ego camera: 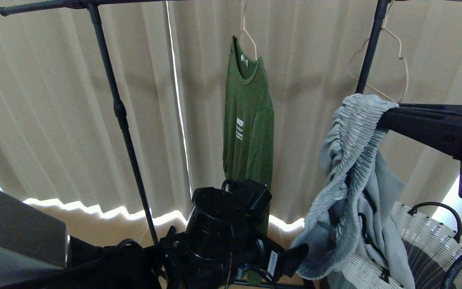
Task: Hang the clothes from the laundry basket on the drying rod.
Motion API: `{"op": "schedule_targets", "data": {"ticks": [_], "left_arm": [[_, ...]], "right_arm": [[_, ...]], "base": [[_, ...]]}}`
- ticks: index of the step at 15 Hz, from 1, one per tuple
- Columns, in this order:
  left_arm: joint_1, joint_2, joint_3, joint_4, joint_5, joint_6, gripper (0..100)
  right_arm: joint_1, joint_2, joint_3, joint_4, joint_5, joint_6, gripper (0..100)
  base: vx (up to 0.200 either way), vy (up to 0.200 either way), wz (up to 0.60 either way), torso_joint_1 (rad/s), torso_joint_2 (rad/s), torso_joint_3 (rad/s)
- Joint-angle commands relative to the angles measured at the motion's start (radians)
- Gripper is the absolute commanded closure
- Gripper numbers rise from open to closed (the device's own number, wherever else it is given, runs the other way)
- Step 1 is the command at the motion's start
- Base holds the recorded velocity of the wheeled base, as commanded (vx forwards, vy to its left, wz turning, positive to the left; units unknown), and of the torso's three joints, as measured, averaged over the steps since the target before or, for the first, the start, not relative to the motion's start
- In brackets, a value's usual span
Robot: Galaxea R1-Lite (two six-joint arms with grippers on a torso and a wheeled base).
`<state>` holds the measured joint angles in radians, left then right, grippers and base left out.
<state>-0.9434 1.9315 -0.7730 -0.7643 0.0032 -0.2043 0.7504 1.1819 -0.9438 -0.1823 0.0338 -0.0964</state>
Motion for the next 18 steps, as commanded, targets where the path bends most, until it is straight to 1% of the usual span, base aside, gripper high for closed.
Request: {"op": "schedule_targets", "data": {"ticks": [1, 3, 4, 5, 7, 8, 9, 10, 11, 12, 13, 14, 15, 17, 18], "left_arm": [[0.002, 0.015, 0.011, 0.000, 0.003, 0.000, 0], [0.000, 0.009, 0.029, 0.000, 0.015, 0.003, 0], [0.000, 0.009, 0.032, -0.001, 0.015, 0.005, 100], [0.000, 0.001, 0.040, -0.001, 0.018, 0.009, 100], [0.003, -0.054, 0.098, -0.007, 0.072, 0.060, 100], [0.015, -0.098, 0.130, -0.010, 0.120, 0.082, 100], [0.017, -0.101, 0.133, -0.012, 0.123, 0.083, 100], [0.086, -0.241, 0.161, -0.006, 0.138, 0.121, 100], [0.117, -0.282, 0.156, 0.008, 0.136, 0.138, 100], [0.164, -0.330, 0.144, 0.037, 0.136, 0.160, 100], [0.218, -0.393, 0.112, 0.088, 0.135, 0.180, 100], [0.273, -0.467, 0.055, 0.183, 0.133, 0.181, 100], [0.304, -0.516, 0.011, 0.250, 0.132, 0.181, 100], [0.339, -0.582, -0.088, 0.358, 0.132, 0.183, 100], [0.362, -0.603, -0.143, 0.407, 0.132, 0.183, 100]], "right_arm": [[0.000, -0.015, 0.000, 0.000, 0.000, 0.000, 100], [-0.003, -0.021, 0.000, 0.000, 0.000, 0.000, 100], [-0.003, -0.022, 0.000, 0.000, 0.000, 0.001, 100], [-0.005, -0.021, 0.002, 0.001, 0.000, 0.001, 100], [-0.037, -0.015, 0.010, 0.004, -0.002, 0.001, 100], [-0.063, -0.005, 0.011, 0.004, -0.002, 0.001, 100], [-0.066, -0.005, 0.011, 0.004, -0.002, 0.001, 100], [-0.115, 0.016, 0.011, 0.003, -0.002, 0.001, 100], [-0.128, 0.024, 0.011, 0.001, -0.002, 0.001, 100], [-0.137, 0.031, 0.008, 0.001, -0.002, 0.001, 100], [-0.140, 0.038, 0.005, 0.000, -0.003, 0.001, 100], [-0.140, 0.041, 0.005, 0.000, -0.002, 0.004, 100], [-0.140, 0.042, 0.005, 0.000, -0.002, 0.004, 100], [-0.140, 0.044, -0.003, -0.009, -0.002, 0.004, 100], [-0.140, 0.050, -0.003, -0.039, -0.003, 0.003, 100]], "base": [[0.000, 0.000, 0.00, 0.000, 0.00, 0.000], [0.000, 0.000, 0.00, 0.000, 0.00, 0.000], [0.000, 0.000, 0.00, 0.000, 0.00, 0.000], [0.000, 0.000, 0.00, 0.000, 0.00, 0.000], [0.000, 0.000, 0.00, 0.000, 0.00, 0.000], [0.000, 0.000, 0.00, 0.000, 0.00, 0.000], [0.000, 0.000, 0.00, 0.000, 0.00, 0.000], [0.000, 0.000, 0.00, 0.000, 0.00, 0.000], [0.000, 0.000, 0.00, 0.000, 0.00, 0.000], [0.000, 0.000, 0.00, 0.000, 0.00, 0.000], [0.000, 0.000, 0.00, 0.000, 0.00, 0.000], [0.000, 0.000, 0.00, 0.000, 0.00, 0.000], [0.000, 0.000, 0.00, 0.000, 0.00, 0.000], [0.000, 0.000, 0.00, 0.000, 0.00, 0.000], [0.000, 0.000, 0.00, 0.000, 0.00, 0.000]]}}
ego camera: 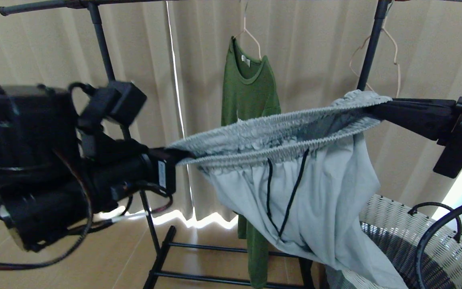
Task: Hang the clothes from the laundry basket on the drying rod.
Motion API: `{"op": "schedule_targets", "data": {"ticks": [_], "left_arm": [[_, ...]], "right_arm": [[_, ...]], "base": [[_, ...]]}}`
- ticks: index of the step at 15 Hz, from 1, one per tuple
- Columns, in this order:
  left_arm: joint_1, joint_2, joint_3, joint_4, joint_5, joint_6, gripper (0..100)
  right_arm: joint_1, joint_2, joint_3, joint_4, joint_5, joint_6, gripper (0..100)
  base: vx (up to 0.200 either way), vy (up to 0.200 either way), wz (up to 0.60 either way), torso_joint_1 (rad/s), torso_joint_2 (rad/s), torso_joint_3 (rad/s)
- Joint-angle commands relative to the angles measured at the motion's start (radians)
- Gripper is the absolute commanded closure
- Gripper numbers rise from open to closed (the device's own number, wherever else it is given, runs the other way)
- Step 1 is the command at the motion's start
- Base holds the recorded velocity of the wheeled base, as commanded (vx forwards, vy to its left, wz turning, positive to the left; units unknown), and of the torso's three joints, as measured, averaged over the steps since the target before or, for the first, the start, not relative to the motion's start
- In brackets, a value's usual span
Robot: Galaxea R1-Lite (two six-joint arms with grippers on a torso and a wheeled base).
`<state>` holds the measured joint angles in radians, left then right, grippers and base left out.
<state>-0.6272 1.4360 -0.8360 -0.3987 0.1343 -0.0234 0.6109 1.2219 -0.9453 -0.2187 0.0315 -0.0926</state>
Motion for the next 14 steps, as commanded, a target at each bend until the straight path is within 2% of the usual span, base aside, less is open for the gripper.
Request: {"op": "schedule_targets", "data": {"ticks": [1, 2, 3, 6, 8, 11, 14], "left_arm": [[0.063, -0.115, -0.127, 0.075, -0.001, 0.003, 100], [0.069, -0.115, -0.149, 0.083, -0.001, 0.003, 100], [0.096, -0.104, -0.229, 0.089, -0.001, 0.010, 100], [0.098, -0.052, -0.382, 0.090, 0.001, 0.072, 100], [0.096, -0.023, -0.456, 0.090, 0.001, 0.120, 100], [0.090, 0.003, -0.483, 0.090, 0.001, 0.132, 100], [0.063, 0.011, -0.387, 0.090, 0.002, 0.132, 100]], "right_arm": [[0.000, 0.024, -0.004, -0.034, -0.004, -0.003, 100], [-0.003, 0.031, -0.007, -0.054, -0.007, -0.003, 100], [-0.049, 0.067, -0.058, -0.111, -0.004, -0.004, 100], [-0.125, 0.136, -0.216, -0.117, -0.002, -0.003, 100], [-0.151, 0.143, -0.274, -0.110, 0.002, -0.003, 100], [-0.152, 0.140, -0.267, -0.106, -0.001, -0.003, 100], [-0.154, 0.134, -0.164, -0.114, -0.007, -0.003, 100]], "base": [[0.000, 0.000, 0.00, 0.000, 0.00, 0.000], [0.000, 0.000, 0.00, 0.000, 0.00, 0.000], [0.000, 0.000, 0.00, 0.000, 0.00, 0.000], [0.000, 0.000, 0.00, 0.000, 0.00, 0.000], [0.000, 0.000, 0.00, 0.000, 0.00, 0.000], [0.000, 0.000, 0.00, 0.000, 0.00, 0.000], [0.000, 0.000, 0.00, 0.000, 0.00, 0.000]]}}
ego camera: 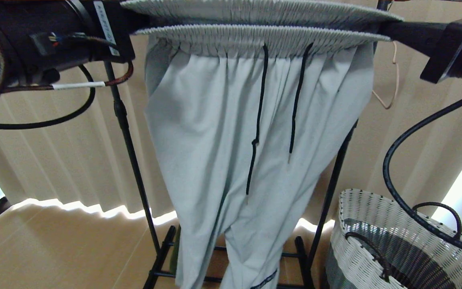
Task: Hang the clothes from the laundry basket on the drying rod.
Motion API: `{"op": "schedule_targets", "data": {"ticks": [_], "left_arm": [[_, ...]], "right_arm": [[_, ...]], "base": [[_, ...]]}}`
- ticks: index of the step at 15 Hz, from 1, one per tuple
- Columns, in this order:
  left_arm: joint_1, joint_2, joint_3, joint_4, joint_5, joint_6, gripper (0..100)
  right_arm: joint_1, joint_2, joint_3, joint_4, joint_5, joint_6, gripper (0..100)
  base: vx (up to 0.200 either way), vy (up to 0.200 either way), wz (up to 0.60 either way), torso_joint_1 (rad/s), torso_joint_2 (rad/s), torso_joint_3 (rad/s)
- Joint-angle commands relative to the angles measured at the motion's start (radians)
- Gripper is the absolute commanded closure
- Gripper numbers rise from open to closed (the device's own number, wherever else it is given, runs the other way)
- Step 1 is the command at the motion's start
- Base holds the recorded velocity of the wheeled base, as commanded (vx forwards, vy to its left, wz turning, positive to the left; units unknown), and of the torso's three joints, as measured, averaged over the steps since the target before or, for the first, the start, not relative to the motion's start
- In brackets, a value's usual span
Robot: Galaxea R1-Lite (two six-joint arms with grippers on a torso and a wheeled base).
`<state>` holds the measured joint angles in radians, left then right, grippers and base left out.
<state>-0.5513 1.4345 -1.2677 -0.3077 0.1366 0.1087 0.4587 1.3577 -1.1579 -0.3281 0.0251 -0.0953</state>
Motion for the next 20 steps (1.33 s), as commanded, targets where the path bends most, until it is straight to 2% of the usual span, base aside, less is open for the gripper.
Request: {"op": "schedule_targets", "data": {"ticks": [1, 5, 8, 13, 20], "left_arm": [[-0.018, 0.011, 0.068, -0.002, 0.001, 0.000, 100], [-0.068, 0.007, 0.099, 0.012, 0.006, 0.000, 100], [-0.105, 0.003, 0.166, 0.042, 0.009, 0.002, 100], [-0.113, 0.018, 0.148, 0.038, 0.008, 0.026, 100], [-0.156, 0.052, 0.159, 0.024, 0.006, 0.028, 100]], "right_arm": [[-0.003, -0.003, 0.069, -0.008, -0.002, -0.001, 100], [-0.015, -0.015, 0.132, -0.009, -0.004, -0.003, 100], [-0.026, -0.052, 0.173, -0.009, -0.004, -0.004, 100], [-0.094, -0.072, 0.175, -0.009, -0.001, -0.007, 100], [-0.106, -0.092, 0.191, -0.003, -0.021, -0.009, 100]], "base": [[0.000, 0.000, 0.00, 0.000, 0.00, 0.000], [0.000, 0.000, 0.00, 0.000, 0.00, 0.000], [0.000, 0.000, 0.00, 0.000, 0.00, 0.000], [0.000, 0.000, 0.00, 0.000, 0.00, 0.000], [0.000, 0.000, 0.00, 0.000, 0.00, 0.000]]}}
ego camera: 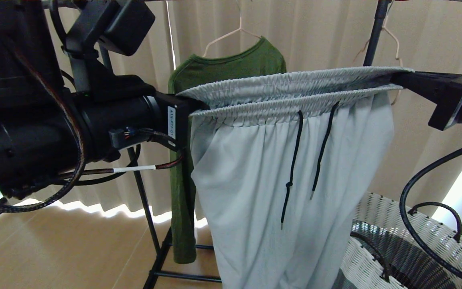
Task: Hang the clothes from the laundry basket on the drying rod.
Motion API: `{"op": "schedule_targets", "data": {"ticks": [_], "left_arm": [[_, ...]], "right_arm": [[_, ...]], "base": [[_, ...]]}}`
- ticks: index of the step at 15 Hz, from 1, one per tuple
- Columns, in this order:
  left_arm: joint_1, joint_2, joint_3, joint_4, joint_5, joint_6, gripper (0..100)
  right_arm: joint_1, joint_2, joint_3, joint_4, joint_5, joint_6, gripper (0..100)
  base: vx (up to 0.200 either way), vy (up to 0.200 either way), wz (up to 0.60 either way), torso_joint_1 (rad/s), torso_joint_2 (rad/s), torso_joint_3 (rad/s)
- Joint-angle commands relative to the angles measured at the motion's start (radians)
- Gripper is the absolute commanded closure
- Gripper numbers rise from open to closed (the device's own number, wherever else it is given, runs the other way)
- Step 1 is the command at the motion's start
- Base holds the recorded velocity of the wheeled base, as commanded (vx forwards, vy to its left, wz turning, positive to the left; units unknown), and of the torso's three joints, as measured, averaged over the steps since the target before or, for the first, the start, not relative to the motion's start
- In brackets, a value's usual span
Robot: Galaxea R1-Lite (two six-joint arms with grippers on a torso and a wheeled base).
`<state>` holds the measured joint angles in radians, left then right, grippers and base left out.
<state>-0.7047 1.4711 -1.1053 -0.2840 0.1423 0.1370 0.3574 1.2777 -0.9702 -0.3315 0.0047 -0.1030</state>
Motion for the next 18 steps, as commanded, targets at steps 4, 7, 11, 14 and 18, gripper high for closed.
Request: {"op": "schedule_targets", "data": {"ticks": [4, 7, 11, 14, 18], "left_arm": [[-0.004, 0.060, -0.076, -0.024, 0.003, 0.001, 100], [0.002, 0.120, -0.159, -0.024, 0.008, 0.000, 100], [0.014, 0.218, -0.261, -0.024, 0.066, 0.000, 100], [0.039, 0.259, -0.300, -0.026, 0.068, -0.004, 100], [0.039, 0.264, -0.298, -0.027, 0.069, -0.013, 100]], "right_arm": [[-0.014, -0.069, 0.010, 0.012, 0.000, -0.001, 100], [-0.011, -0.172, 0.033, 0.117, 0.003, -0.003, 100], [-0.003, -0.274, 0.034, 0.252, 0.014, -0.001, 100], [0.061, -0.316, 0.045, 0.279, 0.014, -0.001, 100], [0.095, -0.322, 0.064, 0.298, 0.009, -0.001, 100]], "base": [[0.000, 0.000, 0.00, 0.000, 0.00, 0.000], [0.000, 0.000, 0.00, 0.000, 0.00, 0.000], [0.000, 0.000, 0.00, 0.000, 0.00, 0.000], [0.000, 0.000, 0.00, 0.000, 0.00, 0.000], [0.000, 0.000, 0.00, 0.000, 0.00, 0.000]]}}
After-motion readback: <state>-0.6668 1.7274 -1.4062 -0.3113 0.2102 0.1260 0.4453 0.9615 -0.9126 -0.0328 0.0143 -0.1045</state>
